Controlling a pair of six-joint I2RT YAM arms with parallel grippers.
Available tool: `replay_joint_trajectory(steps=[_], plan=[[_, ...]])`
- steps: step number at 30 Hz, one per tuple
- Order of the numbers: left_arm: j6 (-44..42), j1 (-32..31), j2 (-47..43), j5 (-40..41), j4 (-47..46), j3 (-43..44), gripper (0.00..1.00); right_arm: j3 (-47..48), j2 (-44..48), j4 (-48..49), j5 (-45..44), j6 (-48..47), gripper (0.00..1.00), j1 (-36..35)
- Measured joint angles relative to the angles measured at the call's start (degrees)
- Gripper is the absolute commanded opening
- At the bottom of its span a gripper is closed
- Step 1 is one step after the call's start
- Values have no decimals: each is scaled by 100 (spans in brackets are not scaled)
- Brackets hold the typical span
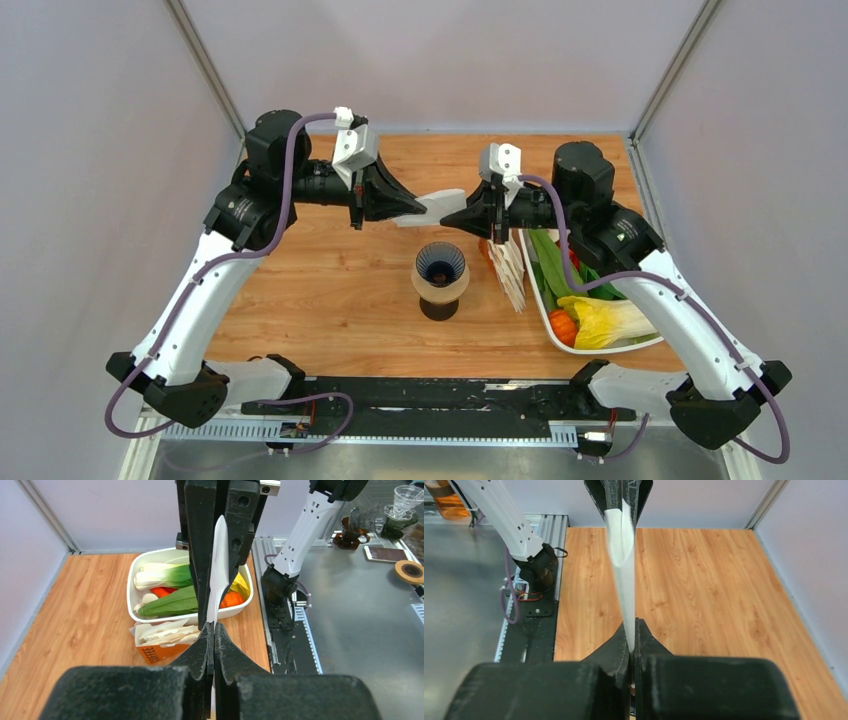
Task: Place the coffee filter in the dripper
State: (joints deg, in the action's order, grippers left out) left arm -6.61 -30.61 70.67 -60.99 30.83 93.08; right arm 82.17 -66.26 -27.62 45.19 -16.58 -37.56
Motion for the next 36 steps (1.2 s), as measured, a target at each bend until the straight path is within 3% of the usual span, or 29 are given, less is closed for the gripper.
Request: replay_joint_trajectory(steps=[2, 3, 4, 6, 10, 14, 18, 20, 25, 26, 27, 29, 30, 36], plan=[[55, 0, 17, -24, 2, 11, 3, 0, -9, -2, 2, 44, 0, 7], [79, 2, 28, -33, 7, 22, 10, 0, -9, -7, 4, 52, 0, 11], [98, 4, 39, -22, 2, 33, 30, 0, -9, -7, 2, 55, 0, 13], [155, 7, 46, 70, -4, 42, 49, 0, -11, -7, 0, 81, 0, 15], [295, 37, -55, 402, -92, -107, 58, 57, -66, -7, 15, 232, 0, 24], [472, 72, -409, 603, -411, -769, 59, 170, -157, 52, 127, 588, 0, 79], [570, 72, -514, 599, -555, -1019, 59, 175, -164, 155, 289, 938, 0, 96], [595, 72, -501, 564, -599, -1025, 54, 177, -164, 208, 352, 1064, 0, 101], [743, 72, -459, 415, -684, -1025, 5, 179, -166, 264, 444, 1281, 0, 103], [767, 72, -442, 380, -688, -1025, 3, 179, -166, 269, 444, 1307, 1, 109], [813, 72, -424, 341, -691, -1023, 1, 177, -164, 271, 444, 1329, 9, 127], [846, 72, -387, 262, -704, -1021, 0, 177, -162, 262, 439, 1373, 41, 179], [866, 74, -378, 236, -699, -1021, 0, 179, -162, 264, 437, 1416, 47, 201], [999, 74, -354, 107, -715, -1021, 0, 177, -118, 286, 494, 1419, 31, 260]])
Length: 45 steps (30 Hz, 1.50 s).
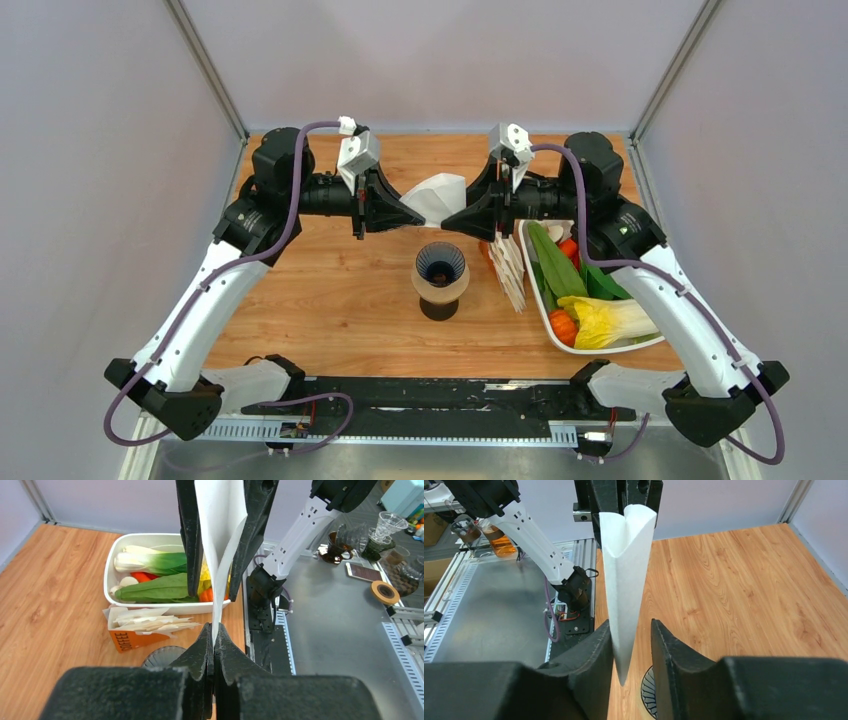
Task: Place the coffee filter in the dripper
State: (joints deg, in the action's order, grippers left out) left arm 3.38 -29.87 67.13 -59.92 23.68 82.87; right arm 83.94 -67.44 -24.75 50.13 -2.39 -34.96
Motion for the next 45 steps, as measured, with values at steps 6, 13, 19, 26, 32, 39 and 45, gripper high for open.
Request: replay_joint_trajectory(steps=[6, 13, 19, 26, 32, 39, 45], plan=[[90, 17, 22, -22, -37, 0, 0, 0, -70, 0, 120, 81, 43, 0], [219, 61, 31, -22, -52, 0, 15, 0, -76, -70, 201, -48, 0, 0], [356, 63, 66, -52, -166, 0, 62, 0, -81, -160, 188, -94, 0, 0], [380, -20, 160, -57, -225, 0, 64, 76, -85, -243, 186, -92, 0, 0], [33, -52, 203, 90, 107, -2, 22, 98, -85, -245, 179, -94, 0, 0], [-286, -37, 149, 116, 284, -76, 8, 98, -83, -282, 116, -138, 0, 4], [-450, 0, -31, 160, 494, -149, 0, 98, -85, -328, 98, -188, 0, 50]])
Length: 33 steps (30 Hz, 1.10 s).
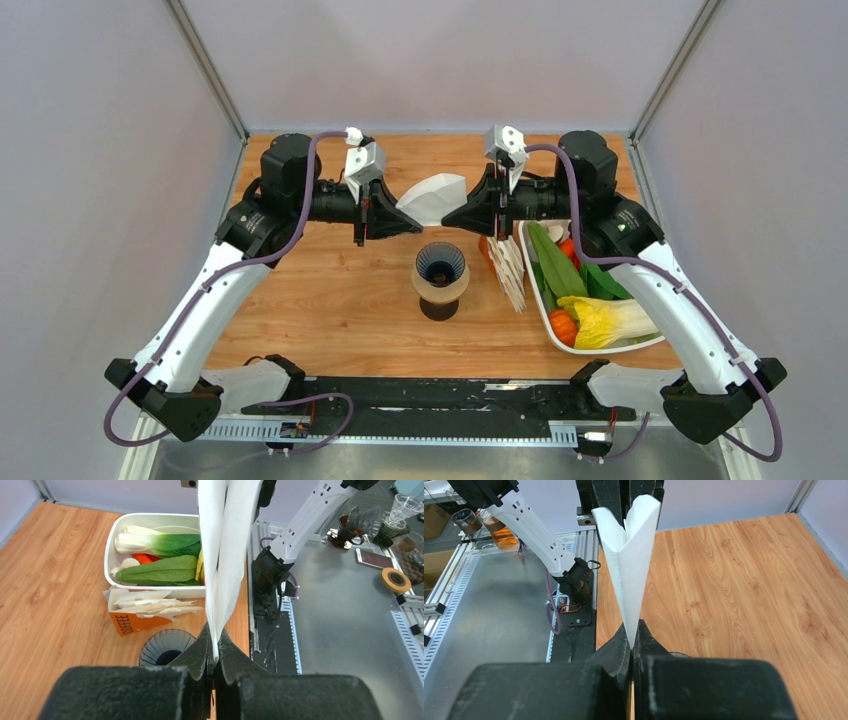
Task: Place the coffee filter in the dripper
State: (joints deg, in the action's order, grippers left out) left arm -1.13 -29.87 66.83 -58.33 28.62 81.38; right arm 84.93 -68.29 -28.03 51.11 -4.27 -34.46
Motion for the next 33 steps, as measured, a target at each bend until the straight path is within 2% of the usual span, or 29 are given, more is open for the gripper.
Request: replay_joint_trajectory(steps=[2, 3, 5, 7, 9, 14, 17, 21, 33], plan=[[-74, 15, -9, -9, 61, -2, 1, 0, -13, -17, 0, -17, 0, 0], [-90, 37, -9, -11, 85, 0, 17, 0, -20, -22, 0, -33, 0, 0], [-146, 66, -9, -15, 116, 0, 43, 0, -31, -22, 7, -55, 0, -2], [-264, 118, -17, -7, 374, 46, 50, 0, -26, -63, 13, -92, 0, 31], [-481, 175, 9, 55, 807, 271, 53, 0, -20, -107, 20, -170, 0, 61], [-1252, 289, 308, 461, 2153, 1993, 56, 0, -11, -339, 103, -393, 0, 79], [-1495, 299, 284, 608, 2524, 2507, 55, 0, -7, -433, 221, -496, 0, 79], [-1550, 297, 234, 669, 2771, 2516, 53, 0, -7, -542, 393, -564, 0, 79], [-1521, 297, 492, 831, 2747, 2153, 47, 0, -7, -599, 629, -619, 2, 79]])
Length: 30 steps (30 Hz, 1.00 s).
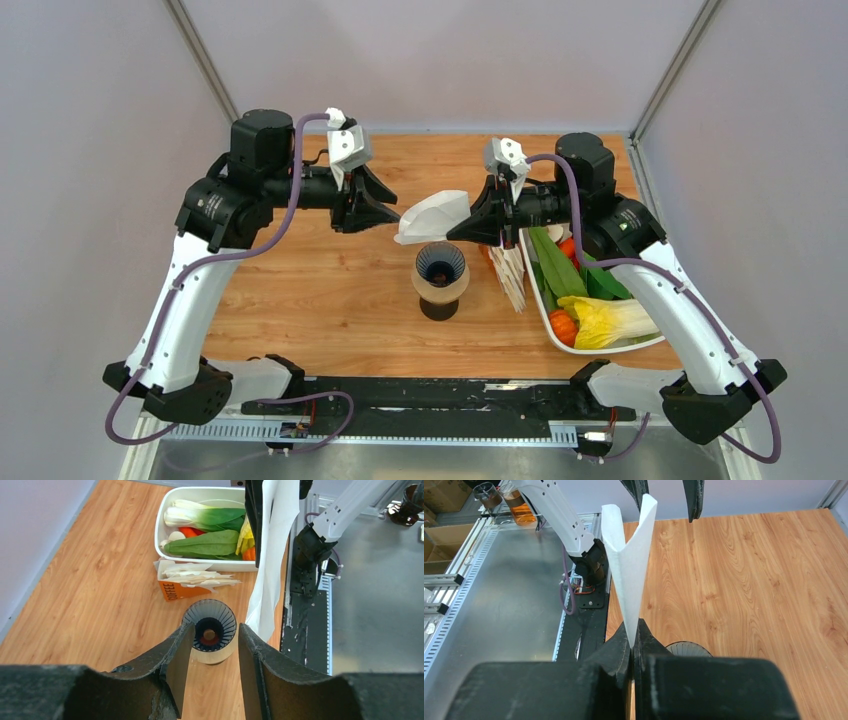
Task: Place the coffee filter in the dripper
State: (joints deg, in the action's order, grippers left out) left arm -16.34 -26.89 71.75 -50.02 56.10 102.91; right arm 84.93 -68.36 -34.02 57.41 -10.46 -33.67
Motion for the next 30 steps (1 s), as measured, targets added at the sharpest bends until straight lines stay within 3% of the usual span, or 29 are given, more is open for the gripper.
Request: replay_joint_trajectory(steps=[17, 30], plan=[[-50, 155, -4, -369, 282, 208, 51, 0, -2, -96, 13, -105, 0, 0], [192, 46, 94, -693, 85, 321, 48, 0, -138, -225, 17, -190, 1, -105]])
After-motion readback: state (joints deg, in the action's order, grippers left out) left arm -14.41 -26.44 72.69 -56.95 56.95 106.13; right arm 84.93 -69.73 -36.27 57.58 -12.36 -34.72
